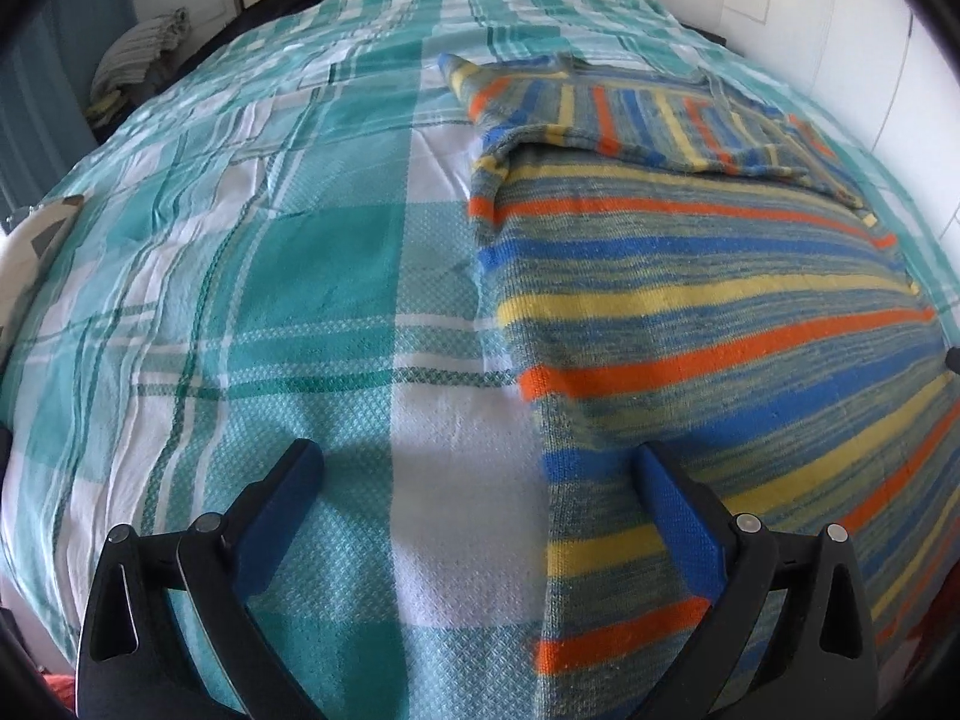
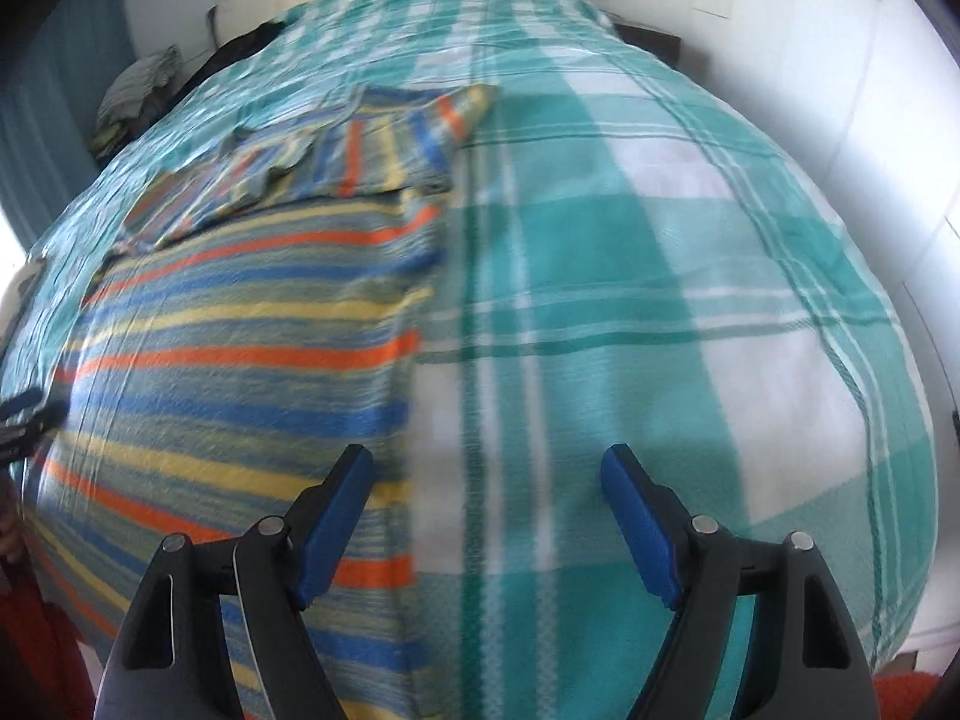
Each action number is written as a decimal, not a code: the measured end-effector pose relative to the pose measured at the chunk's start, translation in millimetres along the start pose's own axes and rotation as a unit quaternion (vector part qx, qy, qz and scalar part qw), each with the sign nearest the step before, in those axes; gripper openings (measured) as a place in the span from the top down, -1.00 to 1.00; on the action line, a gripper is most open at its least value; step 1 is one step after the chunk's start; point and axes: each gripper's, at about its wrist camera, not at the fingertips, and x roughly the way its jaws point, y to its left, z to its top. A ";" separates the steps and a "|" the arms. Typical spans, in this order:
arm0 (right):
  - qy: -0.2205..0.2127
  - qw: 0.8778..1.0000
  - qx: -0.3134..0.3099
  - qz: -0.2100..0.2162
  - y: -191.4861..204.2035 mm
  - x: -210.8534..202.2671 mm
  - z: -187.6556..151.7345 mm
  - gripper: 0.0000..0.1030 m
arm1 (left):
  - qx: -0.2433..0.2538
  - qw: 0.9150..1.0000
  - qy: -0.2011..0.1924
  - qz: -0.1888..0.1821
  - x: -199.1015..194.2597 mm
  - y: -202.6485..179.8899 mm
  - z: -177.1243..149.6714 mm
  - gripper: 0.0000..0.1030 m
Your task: Fold small clothes
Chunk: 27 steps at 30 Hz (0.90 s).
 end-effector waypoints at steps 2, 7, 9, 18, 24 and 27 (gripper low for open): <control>-0.008 0.999 0.032 0.011 -10.9 -2.6 1.2 -0.51 | -0.007 1.000 -0.003 0.002 -3.3 1.1 0.4 -0.99; -0.047 0.998 0.047 0.021 -18.7 -18.1 4.8 -0.51 | -0.030 0.999 -0.042 0.009 -18.8 9.3 5.9 -0.99; -0.063 0.997 0.045 0.022 -19.0 -25.0 6.8 -0.51 | -0.049 0.997 -0.052 0.012 -20.7 18.4 6.7 -0.99; -0.074 0.996 0.041 0.031 -14.4 -30.1 10.8 -0.51 | -0.103 0.993 -0.025 0.048 5.4 45.1 2.6 -0.99; -0.076 0.996 0.043 0.034 -14.3 -29.5 12.4 -0.51 | -0.088 0.994 -0.026 0.061 8.0 39.5 -0.6 -0.99; -0.080 0.995 0.045 0.033 -15.2 -31.5 11.7 -0.51 | -0.089 0.994 -0.026 0.061 8.5 39.8 -1.3 -0.99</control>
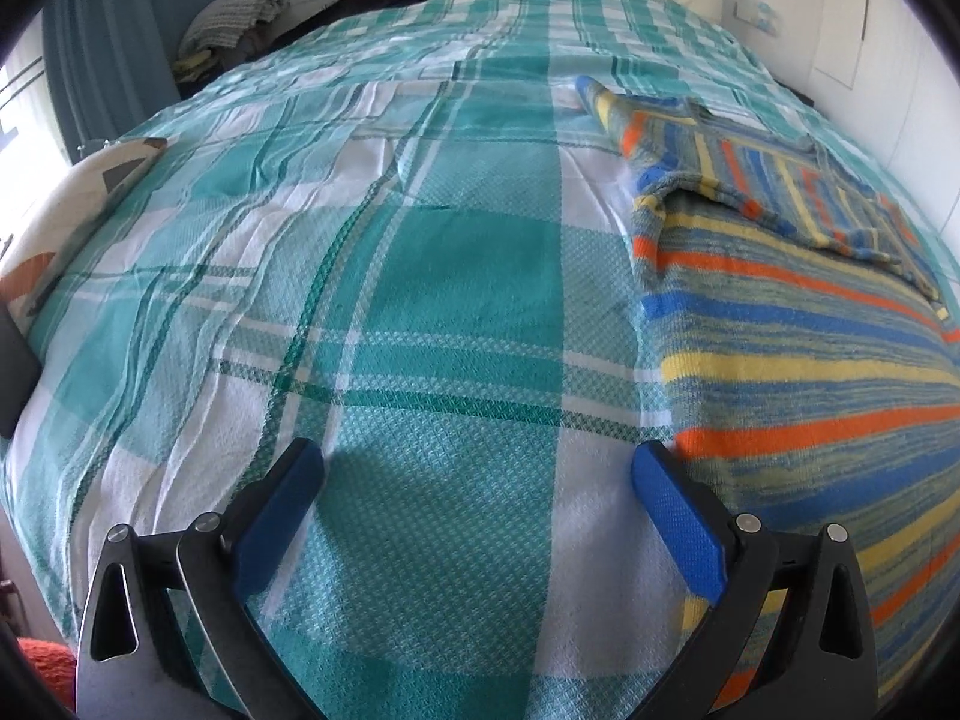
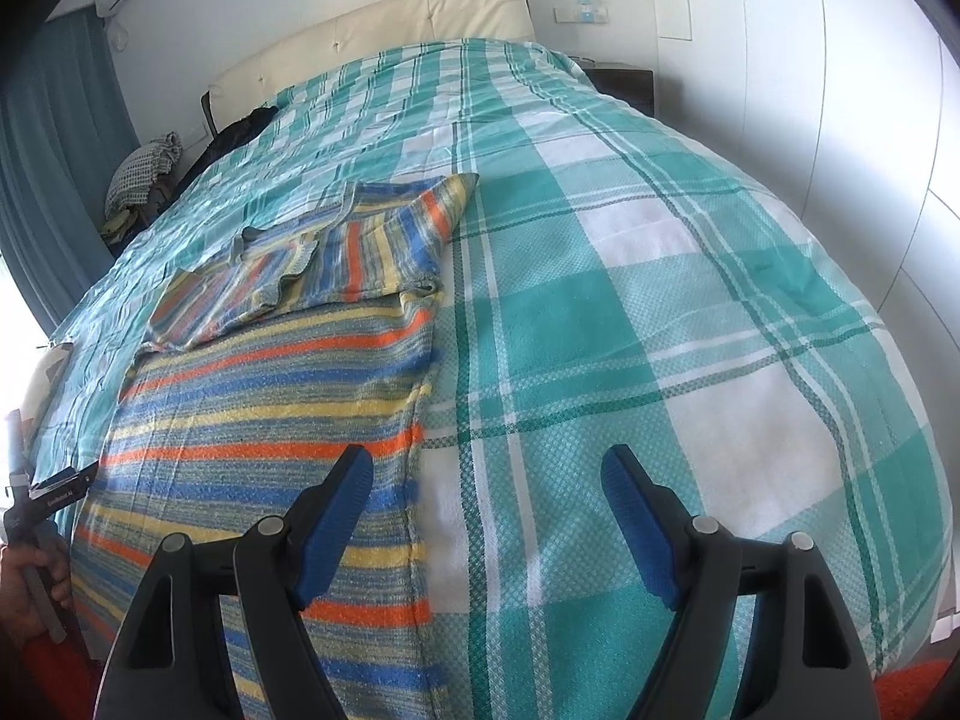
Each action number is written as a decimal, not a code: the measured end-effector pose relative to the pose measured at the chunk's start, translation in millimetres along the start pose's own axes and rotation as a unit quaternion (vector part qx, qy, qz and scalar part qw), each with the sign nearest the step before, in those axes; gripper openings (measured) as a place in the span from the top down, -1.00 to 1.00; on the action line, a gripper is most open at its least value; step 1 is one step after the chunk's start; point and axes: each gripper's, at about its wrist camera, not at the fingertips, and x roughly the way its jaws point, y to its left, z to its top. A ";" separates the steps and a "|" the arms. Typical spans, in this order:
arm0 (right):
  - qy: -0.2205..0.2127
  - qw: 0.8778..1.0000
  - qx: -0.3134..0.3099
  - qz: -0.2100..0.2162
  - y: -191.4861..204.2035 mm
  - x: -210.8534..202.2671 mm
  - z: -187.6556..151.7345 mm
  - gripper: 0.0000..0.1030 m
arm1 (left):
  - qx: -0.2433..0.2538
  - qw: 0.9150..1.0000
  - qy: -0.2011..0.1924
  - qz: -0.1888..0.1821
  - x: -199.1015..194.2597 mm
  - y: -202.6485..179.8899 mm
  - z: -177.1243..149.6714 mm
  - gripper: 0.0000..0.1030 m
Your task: Fold small clothes
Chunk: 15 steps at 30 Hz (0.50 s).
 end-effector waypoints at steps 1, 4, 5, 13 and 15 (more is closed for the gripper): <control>0.000 1.000 0.001 0.000 -0.5 -0.3 -0.2 -0.51 | 0.000 1.000 0.000 0.001 0.6 -0.2 -0.2 -0.99; 0.001 1.000 0.011 0.001 -3.6 0.3 0.4 -0.51 | 0.003 1.000 -0.005 0.004 -0.3 -0.4 -1.3 -0.99; 0.001 1.000 0.016 0.002 -5.6 0.5 0.9 -0.51 | 0.004 1.000 -0.006 0.006 -0.4 -0.8 -1.9 -0.99; 0.011 0.998 0.060 0.010 -21.5 5.6 -0.4 -0.51 | 0.006 1.000 -0.008 0.008 -0.3 -2.4 -2.9 -0.99; 0.011 0.998 0.062 0.008 -22.3 6.6 -0.3 -0.51 | 0.006 1.000 -0.009 0.008 -0.5 -2.4 -3.0 -0.99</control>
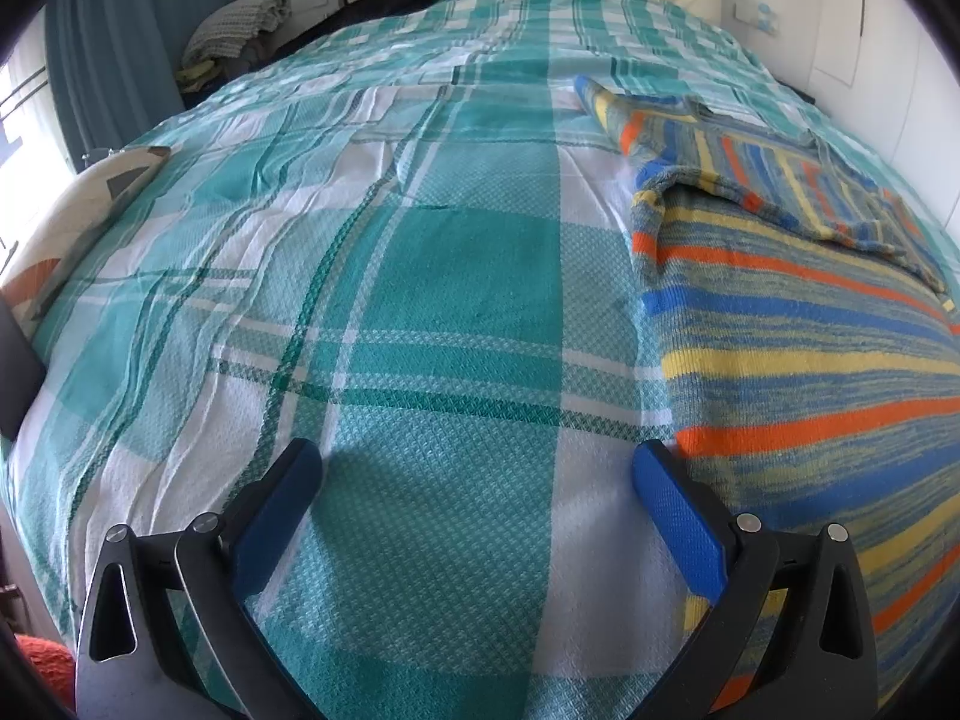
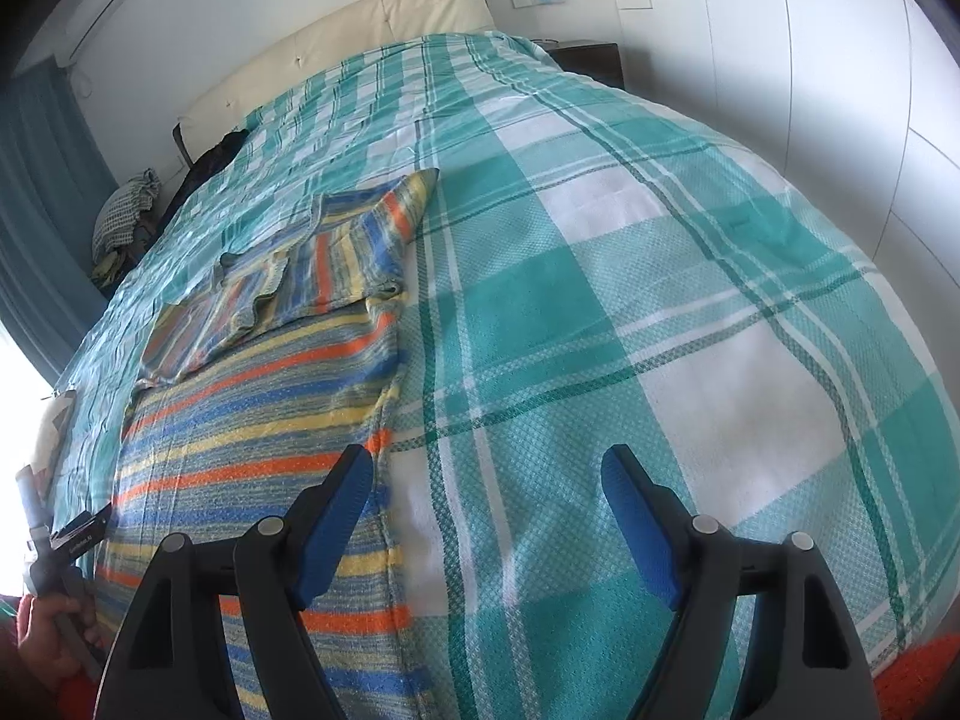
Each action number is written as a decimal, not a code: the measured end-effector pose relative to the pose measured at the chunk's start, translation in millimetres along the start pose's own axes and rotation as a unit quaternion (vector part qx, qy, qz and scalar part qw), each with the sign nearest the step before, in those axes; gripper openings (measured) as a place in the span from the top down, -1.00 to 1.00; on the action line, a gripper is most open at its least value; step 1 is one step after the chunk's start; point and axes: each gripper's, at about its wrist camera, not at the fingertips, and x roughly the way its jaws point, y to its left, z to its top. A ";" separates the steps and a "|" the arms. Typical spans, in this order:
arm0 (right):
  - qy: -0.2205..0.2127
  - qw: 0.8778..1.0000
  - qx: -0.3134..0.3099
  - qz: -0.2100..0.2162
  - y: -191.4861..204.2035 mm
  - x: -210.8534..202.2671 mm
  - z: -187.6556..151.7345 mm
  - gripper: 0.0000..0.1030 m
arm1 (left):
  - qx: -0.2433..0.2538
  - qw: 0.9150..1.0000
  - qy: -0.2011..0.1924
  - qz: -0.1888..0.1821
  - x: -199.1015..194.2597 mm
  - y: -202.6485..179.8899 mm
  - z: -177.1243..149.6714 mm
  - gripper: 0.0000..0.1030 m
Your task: Fold small clothes
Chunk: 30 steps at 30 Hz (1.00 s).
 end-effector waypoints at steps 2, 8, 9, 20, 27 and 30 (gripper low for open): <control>-0.001 1.000 0.000 0.000 0.8 -0.2 -0.4 -0.51 | 0.000 1.000 0.000 0.000 0.1 -0.2 0.1 -0.99; -0.002 1.000 -0.011 0.000 3.5 0.5 -0.1 -0.52 | 0.000 1.000 -0.001 0.001 0.5 -1.0 0.0 -0.99; -0.002 1.000 -0.011 0.001 3.7 0.8 -0.3 -0.51 | 0.000 1.000 -0.001 0.001 0.5 -1.0 -0.1 -0.99; 0.002 1.000 -0.004 0.004 2.1 1.8 -1.0 -0.51 | 0.000 1.000 -0.001 0.001 0.5 -1.8 -0.5 -0.99; -0.001 1.000 -0.010 0.003 4.1 0.4 -3.0 -0.52 | 0.001 1.000 -0.001 0.001 0.5 -2.0 -0.6 -0.99; 0.000 1.000 -0.013 0.002 5.2 0.3 -4.0 -0.51 | 0.001 1.000 -0.001 0.001 0.4 -2.3 -0.7 -0.99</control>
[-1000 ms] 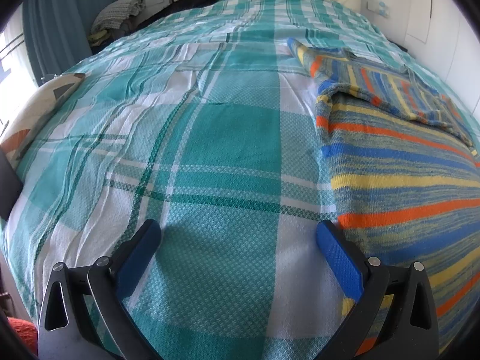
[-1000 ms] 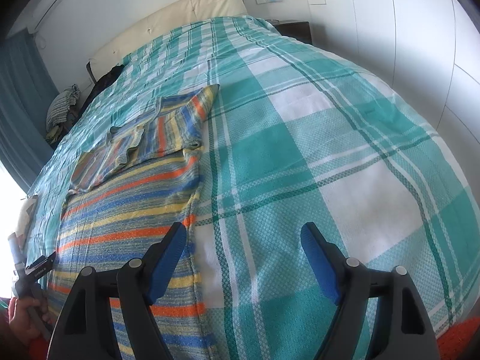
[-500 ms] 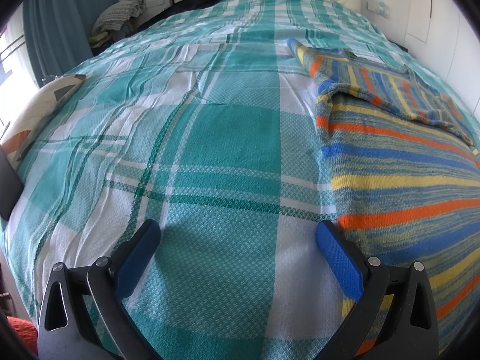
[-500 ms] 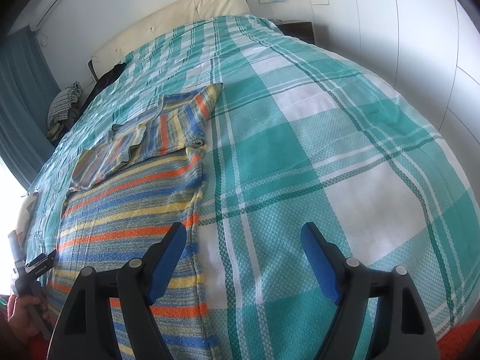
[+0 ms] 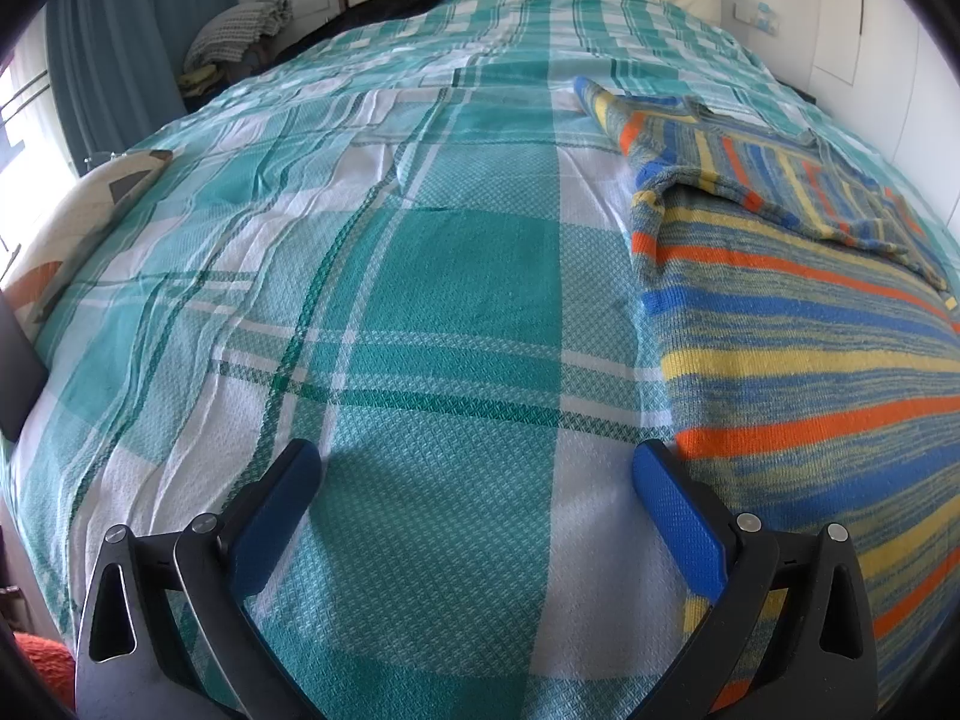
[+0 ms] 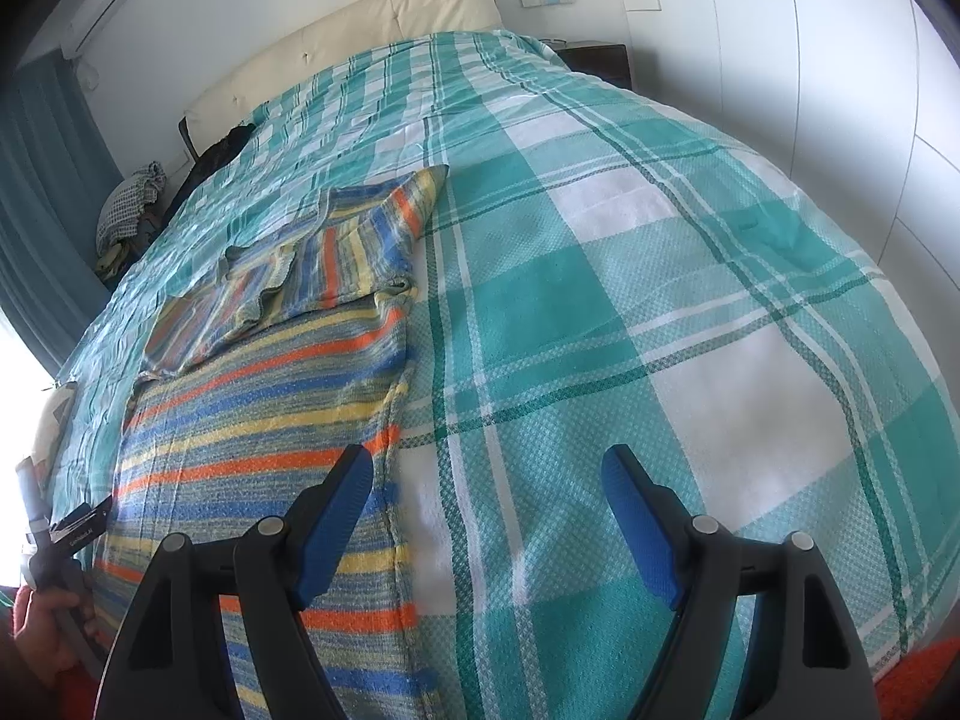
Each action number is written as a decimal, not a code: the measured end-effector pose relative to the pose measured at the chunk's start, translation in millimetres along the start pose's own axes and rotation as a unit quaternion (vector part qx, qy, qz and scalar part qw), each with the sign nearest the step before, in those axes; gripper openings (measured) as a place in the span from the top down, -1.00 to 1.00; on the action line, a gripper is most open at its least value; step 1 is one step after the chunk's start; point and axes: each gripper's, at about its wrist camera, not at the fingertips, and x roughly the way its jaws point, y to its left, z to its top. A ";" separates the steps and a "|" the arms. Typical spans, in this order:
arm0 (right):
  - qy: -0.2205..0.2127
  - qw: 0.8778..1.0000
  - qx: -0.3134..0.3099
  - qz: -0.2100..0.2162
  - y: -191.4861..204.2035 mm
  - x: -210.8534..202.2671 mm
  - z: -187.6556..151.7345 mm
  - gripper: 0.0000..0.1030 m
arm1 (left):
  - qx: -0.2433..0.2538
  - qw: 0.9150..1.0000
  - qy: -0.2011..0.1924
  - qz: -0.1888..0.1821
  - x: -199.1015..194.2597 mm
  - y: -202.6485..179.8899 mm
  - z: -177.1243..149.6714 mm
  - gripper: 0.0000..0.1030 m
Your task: Fold small clothes
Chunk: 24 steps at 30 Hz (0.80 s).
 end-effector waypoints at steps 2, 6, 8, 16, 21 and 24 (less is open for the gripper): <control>-0.001 1.000 -0.001 0.000 0.6 -0.6 0.5 -0.52 | 0.000 1.000 0.000 0.000 0.0 0.0 0.0 -0.99; -0.003 1.000 -0.003 0.002 1.7 -1.1 1.1 -0.52 | 0.000 1.000 0.000 0.000 -0.1 0.0 -0.1 -0.99; -0.004 1.000 -0.003 0.004 2.1 -1.6 1.9 -0.52 | 0.000 1.000 -0.001 0.000 -0.1 -0.1 -0.1 -0.99; 0.029 0.995 -0.024 0.090 33.7 3.8 34.3 -0.51 | 0.002 1.000 0.000 0.002 0.0 -0.9 -0.1 -0.99; 0.066 0.975 0.008 0.211 84.5 42.9 108.3 -0.51 | 0.000 1.000 -0.002 0.003 0.5 0.4 0.4 -0.99; 0.094 0.967 0.031 0.233 113.1 85.0 139.3 -0.46 | 0.001 1.000 -0.002 0.004 0.1 -0.5 -0.4 -0.99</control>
